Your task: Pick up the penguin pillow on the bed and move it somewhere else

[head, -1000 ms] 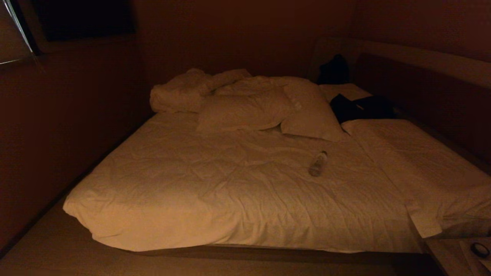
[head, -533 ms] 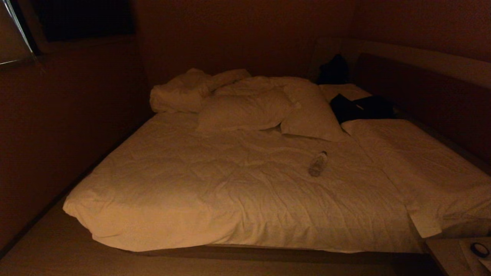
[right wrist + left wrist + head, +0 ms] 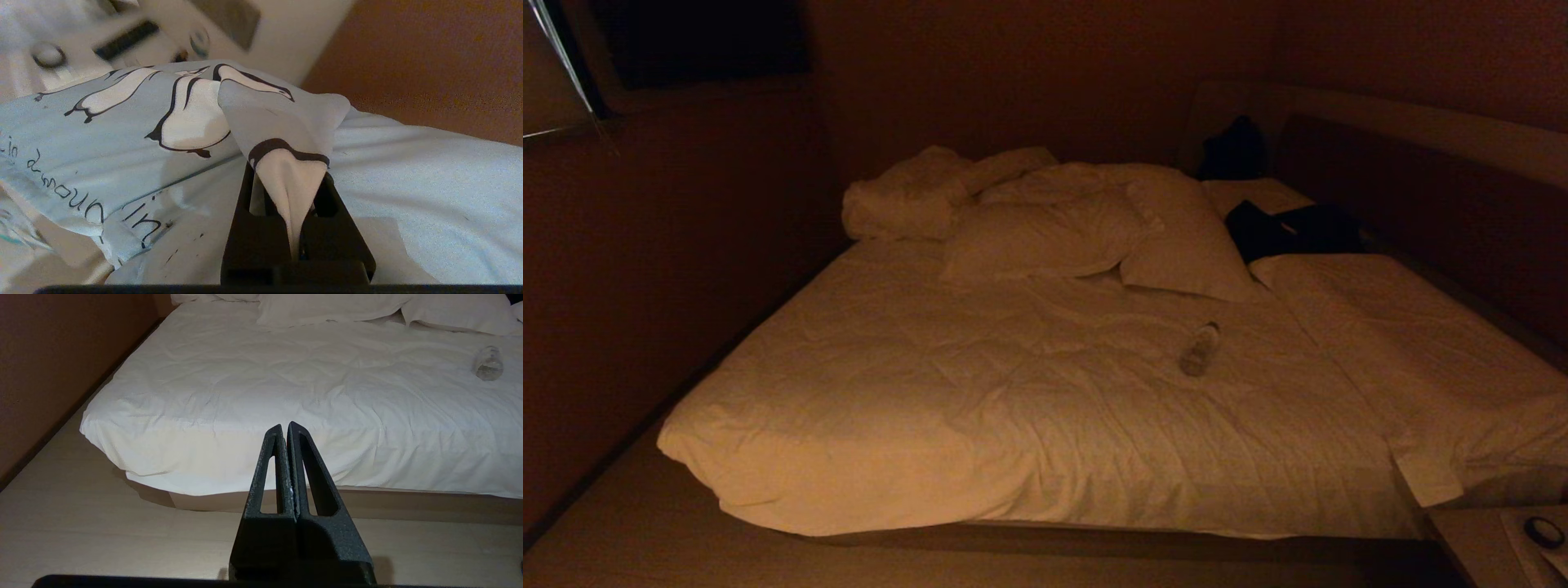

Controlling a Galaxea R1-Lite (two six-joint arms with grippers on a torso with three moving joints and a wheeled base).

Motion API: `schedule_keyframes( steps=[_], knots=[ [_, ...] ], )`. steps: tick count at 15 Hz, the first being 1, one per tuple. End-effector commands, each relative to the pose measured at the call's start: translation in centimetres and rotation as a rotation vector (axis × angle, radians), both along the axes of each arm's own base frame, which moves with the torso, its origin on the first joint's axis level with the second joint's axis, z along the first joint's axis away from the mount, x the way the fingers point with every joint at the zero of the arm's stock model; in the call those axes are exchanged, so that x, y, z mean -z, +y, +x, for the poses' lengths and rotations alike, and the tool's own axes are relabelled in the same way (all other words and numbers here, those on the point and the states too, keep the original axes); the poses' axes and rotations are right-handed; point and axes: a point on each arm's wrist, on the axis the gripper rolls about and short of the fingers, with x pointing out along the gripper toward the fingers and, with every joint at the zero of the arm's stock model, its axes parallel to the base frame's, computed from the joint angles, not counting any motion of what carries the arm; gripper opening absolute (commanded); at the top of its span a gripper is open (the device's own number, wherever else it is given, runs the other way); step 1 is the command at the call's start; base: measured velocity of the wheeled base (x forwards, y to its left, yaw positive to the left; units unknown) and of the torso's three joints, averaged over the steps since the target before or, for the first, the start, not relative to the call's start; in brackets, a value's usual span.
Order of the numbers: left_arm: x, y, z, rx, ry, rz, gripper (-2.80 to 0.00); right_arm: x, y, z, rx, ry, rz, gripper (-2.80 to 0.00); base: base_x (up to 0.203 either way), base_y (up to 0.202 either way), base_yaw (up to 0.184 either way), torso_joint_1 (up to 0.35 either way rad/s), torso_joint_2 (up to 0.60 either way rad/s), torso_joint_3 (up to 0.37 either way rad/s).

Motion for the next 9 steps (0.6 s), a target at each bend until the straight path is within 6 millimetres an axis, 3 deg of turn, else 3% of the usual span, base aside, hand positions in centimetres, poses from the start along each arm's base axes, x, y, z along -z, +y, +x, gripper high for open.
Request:
schedule_keyframes(
  steps=[1, 9],
  knots=[
    [0.0, 0.0, 0.0, -0.002, 0.0, 0.0, -2.8, 3.0, -0.8, -1.0, -0.013, 0.035, -0.011, -2.8, 0.0, 0.0, 0.0, 0.0, 0.0, 0.0],
    [0.0, 0.0, 0.0, -0.002, -0.001, 0.0, -2.8, 8.1, -1.6, -3.1, 0.015, 0.061, -0.021, -2.8, 0.0, 0.0, 0.0, 0.0, 0.0, 0.0]
  ],
)
